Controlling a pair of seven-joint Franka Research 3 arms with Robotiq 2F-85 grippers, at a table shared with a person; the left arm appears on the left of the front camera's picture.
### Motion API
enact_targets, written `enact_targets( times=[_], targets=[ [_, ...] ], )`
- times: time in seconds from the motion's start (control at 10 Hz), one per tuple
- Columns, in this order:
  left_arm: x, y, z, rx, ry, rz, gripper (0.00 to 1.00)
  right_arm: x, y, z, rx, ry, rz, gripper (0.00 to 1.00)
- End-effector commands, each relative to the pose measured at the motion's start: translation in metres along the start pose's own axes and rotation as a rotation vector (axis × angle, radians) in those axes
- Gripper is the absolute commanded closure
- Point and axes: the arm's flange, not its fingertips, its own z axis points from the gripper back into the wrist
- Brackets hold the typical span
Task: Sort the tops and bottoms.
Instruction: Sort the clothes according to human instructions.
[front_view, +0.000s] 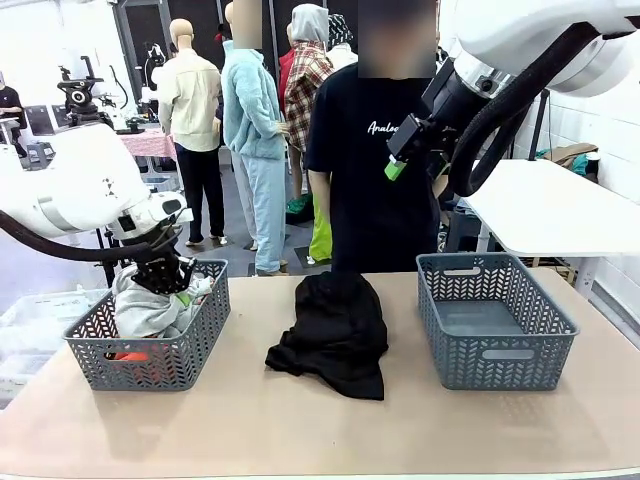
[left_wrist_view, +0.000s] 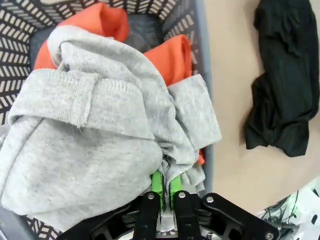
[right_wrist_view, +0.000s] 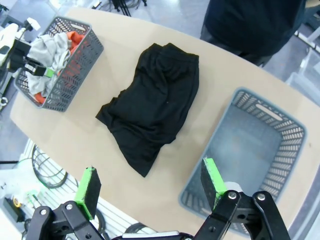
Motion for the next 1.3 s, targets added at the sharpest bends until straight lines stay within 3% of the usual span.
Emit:
enact_targets(
  times=[0.0,0.3,0.6,1.1,1.2],
  targets=[
    [0.009,0.015,-0.007,0.049,0.037,0.053,1.00,-0.001,-0.002,-0.001,-0.004,0.007,0.007,0.00],
    [0.016,0.033,-0.026,0.131,0.001,0.089,1.00,-0.001,-0.002,-0.001,-0.004,0.007,0.007,0.00],
    [0.014,0.030,-0.005,0.187,-0.037,0.120,1.00,-0.001,-0.002,-0.001,-0.004,0.007,0.007,0.00],
    [0.005,0.019,0.065,0.200,-0.165,0.127,0.02,-0.001,-0.002,-0.001,-0.004,0.007,0.007,0.00],
    [0.003,0.018,0.074,0.194,-0.184,0.122,0.00,-0.001,-0.002,-0.001,-0.004,0.007,0.007,0.00]
  ],
)
